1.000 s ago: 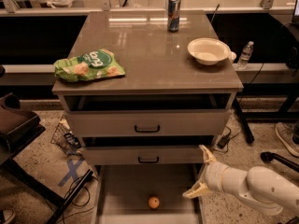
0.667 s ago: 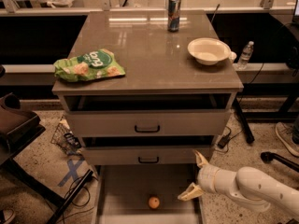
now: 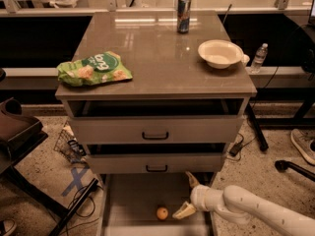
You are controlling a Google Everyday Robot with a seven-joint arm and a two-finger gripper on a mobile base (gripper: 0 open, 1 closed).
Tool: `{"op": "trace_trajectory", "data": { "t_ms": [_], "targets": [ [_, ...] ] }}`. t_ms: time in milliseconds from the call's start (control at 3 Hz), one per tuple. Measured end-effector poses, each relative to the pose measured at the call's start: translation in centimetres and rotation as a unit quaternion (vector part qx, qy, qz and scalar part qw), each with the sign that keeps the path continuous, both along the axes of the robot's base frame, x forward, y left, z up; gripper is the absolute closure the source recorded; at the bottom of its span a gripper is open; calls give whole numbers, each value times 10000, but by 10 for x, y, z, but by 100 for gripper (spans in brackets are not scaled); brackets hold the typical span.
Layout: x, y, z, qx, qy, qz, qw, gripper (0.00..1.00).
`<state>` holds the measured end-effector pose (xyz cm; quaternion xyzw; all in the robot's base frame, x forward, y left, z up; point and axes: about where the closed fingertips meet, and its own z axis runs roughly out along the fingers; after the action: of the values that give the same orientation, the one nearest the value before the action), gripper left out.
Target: Pick orange from bottom drawer and place on counter
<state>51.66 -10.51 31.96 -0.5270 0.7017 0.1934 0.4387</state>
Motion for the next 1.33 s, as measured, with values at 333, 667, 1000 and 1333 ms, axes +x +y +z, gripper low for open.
{"op": "trace_trajectory", "data": {
  "t_ms": [333,667,1000,1333],
  "targets": [
    [-5,-4,-36,-80,170,12,9998,0],
    [-6,-4,-39,-81,189,5,9998,0],
    [-5,7,-46,-132,295,141,9994,0],
    [-8,37,-75,-99,431,429,9981,0]
  ]
}}
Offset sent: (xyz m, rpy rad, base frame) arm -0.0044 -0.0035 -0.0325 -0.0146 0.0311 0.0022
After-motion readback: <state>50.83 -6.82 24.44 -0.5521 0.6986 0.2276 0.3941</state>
